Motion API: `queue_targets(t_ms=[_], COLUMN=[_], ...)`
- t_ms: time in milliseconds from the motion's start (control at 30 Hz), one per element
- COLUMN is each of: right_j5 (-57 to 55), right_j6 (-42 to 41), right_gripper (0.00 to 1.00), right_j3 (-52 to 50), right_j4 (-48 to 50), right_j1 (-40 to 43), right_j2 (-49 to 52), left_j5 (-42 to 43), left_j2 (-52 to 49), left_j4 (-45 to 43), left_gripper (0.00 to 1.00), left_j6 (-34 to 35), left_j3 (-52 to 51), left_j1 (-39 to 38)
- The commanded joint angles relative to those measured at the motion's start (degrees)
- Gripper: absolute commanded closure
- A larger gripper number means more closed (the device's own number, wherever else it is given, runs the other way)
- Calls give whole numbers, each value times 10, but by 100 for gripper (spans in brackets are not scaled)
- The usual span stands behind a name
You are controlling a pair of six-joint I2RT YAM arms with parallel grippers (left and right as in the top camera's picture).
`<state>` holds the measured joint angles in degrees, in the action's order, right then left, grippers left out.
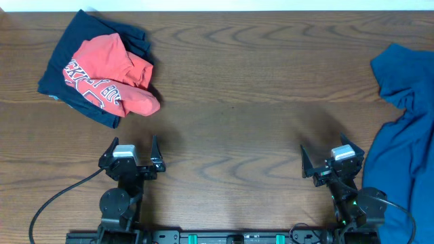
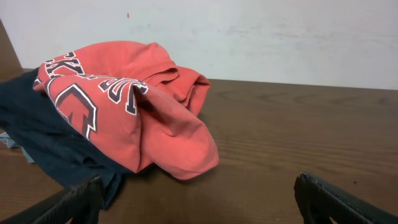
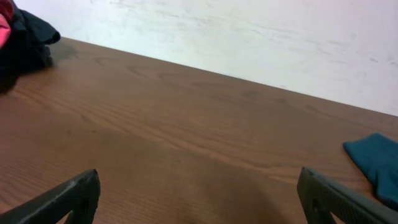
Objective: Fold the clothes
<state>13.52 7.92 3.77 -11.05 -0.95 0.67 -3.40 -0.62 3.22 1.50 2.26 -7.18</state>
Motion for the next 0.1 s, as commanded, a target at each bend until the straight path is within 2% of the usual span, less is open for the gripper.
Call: queue_targets(t_ms=[0, 67], right_j5=[4, 4], right_j6=[-6, -6], right_gripper=[1, 1], right_j3=[-3, -3], right_j4=[1, 1], right_j1=[2, 2], right_j2=[-3, -3], left_j5=[-3, -3], left_j2=[4, 4], left_j4=[7, 7], left_gripper=[2, 2], left_j6=[-2, -2], left_j3=[-19, -19], left_j1=[-1, -1])
